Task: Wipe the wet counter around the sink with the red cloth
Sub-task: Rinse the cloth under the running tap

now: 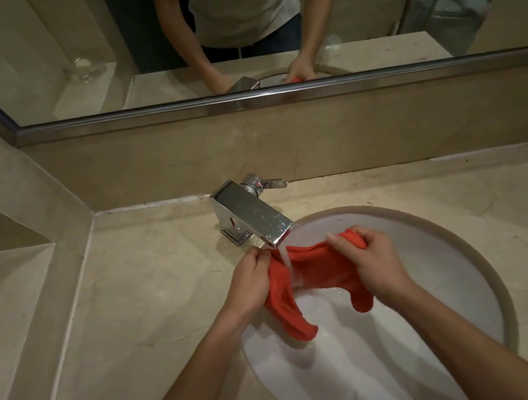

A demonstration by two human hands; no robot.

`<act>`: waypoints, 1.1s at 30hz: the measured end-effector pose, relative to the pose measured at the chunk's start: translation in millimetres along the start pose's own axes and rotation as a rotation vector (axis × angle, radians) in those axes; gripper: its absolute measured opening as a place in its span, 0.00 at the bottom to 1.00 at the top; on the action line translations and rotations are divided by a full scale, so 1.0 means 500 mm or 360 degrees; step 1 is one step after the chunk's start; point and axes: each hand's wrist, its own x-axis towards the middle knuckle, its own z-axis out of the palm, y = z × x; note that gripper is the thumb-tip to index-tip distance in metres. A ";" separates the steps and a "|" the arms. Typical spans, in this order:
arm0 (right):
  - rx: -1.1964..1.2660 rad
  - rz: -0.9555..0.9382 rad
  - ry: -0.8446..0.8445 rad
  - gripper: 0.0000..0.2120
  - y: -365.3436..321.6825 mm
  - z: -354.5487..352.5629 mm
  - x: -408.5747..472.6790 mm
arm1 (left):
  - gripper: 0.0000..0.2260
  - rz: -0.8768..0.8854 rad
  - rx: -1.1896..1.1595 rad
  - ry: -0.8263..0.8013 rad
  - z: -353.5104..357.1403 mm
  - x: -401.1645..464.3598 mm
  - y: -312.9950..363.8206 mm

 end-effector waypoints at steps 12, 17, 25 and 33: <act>0.0077 0.0372 -0.0739 0.30 0.006 0.116 -0.042 | 0.16 -0.0352 -0.0497 -0.0033 0.003 -0.019 -0.007; 0.0259 0.0392 -0.0643 0.27 0.025 0.083 -0.033 | 0.15 -0.0349 -0.0725 -0.0233 0.019 -0.013 -0.009; -0.0270 0.0071 -0.0366 0.23 0.057 0.051 0.022 | 0.14 -0.0120 -0.0440 -0.0574 -0.017 -0.013 -0.030; -0.0098 0.0330 -0.0899 0.10 0.044 0.060 0.065 | 0.10 -0.0076 -0.0258 -0.0647 -0.065 -0.022 -0.037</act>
